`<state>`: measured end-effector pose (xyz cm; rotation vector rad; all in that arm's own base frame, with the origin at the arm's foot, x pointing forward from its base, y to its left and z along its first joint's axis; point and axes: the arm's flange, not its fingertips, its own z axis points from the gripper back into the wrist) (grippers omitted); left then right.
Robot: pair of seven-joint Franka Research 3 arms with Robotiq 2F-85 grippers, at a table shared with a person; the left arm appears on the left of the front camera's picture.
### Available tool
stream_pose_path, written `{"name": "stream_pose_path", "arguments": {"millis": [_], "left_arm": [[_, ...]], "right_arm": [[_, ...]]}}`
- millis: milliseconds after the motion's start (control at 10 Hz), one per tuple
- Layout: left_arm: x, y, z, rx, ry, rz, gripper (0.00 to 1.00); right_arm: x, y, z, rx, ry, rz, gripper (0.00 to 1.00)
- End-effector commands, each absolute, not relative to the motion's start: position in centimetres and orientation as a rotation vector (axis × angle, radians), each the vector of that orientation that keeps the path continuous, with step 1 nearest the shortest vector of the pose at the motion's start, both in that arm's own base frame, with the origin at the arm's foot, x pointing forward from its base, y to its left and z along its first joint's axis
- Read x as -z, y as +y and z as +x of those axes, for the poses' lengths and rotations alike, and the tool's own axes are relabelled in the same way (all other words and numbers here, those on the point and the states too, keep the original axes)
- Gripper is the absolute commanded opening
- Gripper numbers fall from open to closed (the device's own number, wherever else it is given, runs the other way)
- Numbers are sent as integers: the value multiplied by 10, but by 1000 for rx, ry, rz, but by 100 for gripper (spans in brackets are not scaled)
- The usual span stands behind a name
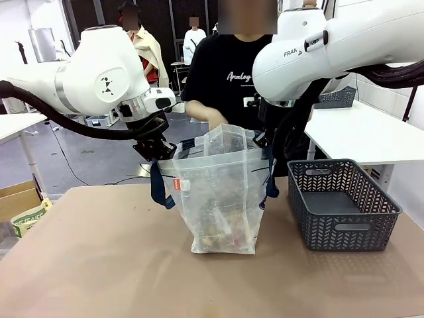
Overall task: Transfer purchased items from the store into the shopping bag.
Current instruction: Move the Reusable shopping bag to the right side of the table.
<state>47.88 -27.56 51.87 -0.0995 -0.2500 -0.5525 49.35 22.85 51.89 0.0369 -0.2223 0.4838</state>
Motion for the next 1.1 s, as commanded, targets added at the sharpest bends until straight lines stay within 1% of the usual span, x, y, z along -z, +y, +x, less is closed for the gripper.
{"name": "stream_pose_path", "arguments": {"millis": [0,1000], "left_arm": [[-519,-275,479,538,-255,-98,0],[-519,-275,479,538,-255,-98,0]], "right_arm": [[-519,228,494,-482,-222,37,0],[-519,228,494,-482,-222,37,0]]}}
